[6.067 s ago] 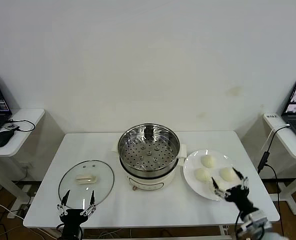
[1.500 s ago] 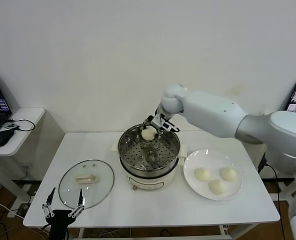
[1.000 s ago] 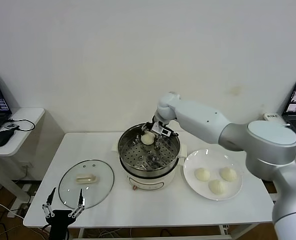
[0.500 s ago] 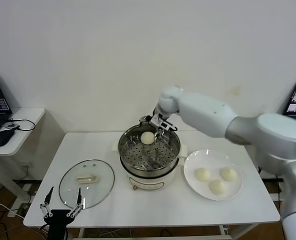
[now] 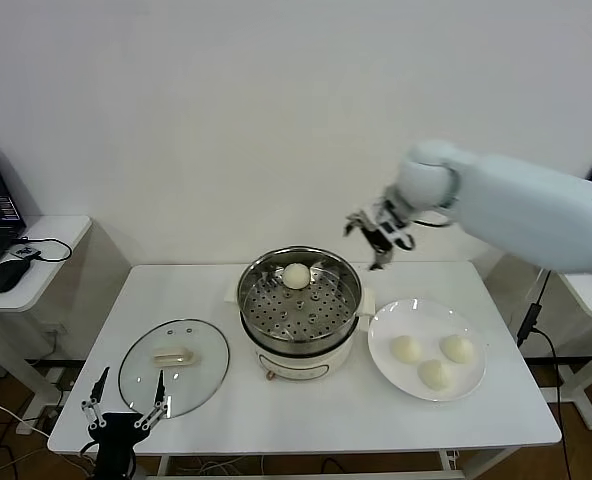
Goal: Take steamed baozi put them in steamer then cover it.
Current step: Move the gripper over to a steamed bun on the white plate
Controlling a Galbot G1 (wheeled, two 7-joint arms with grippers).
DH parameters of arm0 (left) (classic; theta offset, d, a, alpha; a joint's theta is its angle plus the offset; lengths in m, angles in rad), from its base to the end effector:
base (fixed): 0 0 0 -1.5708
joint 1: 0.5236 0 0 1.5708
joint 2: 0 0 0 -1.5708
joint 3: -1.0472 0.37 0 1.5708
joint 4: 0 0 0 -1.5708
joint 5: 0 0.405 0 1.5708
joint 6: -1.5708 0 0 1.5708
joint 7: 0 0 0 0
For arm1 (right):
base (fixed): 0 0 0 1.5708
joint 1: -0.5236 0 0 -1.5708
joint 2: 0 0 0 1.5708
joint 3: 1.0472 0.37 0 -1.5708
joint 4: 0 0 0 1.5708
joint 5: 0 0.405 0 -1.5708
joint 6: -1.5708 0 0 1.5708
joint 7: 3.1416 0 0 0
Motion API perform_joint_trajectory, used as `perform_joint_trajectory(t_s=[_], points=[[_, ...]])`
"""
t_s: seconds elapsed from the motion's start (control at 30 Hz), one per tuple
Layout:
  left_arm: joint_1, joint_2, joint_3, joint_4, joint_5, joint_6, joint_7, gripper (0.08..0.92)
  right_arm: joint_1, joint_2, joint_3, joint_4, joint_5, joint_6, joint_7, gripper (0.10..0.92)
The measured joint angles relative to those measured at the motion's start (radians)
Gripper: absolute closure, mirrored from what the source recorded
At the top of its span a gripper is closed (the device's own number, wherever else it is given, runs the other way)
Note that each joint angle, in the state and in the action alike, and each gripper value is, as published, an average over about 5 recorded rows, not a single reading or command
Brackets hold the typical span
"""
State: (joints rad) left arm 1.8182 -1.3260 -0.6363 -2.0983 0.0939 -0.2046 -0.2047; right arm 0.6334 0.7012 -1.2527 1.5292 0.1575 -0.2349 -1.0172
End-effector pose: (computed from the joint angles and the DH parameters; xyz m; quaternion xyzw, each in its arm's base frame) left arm 0.1437 0.0784 -0.3511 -0.0484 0.9837 0.1728 0.0060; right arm 0.5580 -0.0400 -0.0216 0.5087 -0.5164 0.6414 0.2512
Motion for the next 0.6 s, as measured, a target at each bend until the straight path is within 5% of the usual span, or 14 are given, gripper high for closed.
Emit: perform_joint_trajectory(t_s=[0.6], points=[[0.004,0.008,-0.019,0.004,0.004,0.009,0.006,0.177,-0.341,-0.206,0.188,0.064,-0.141,-0.064,-0.021,0.203]])
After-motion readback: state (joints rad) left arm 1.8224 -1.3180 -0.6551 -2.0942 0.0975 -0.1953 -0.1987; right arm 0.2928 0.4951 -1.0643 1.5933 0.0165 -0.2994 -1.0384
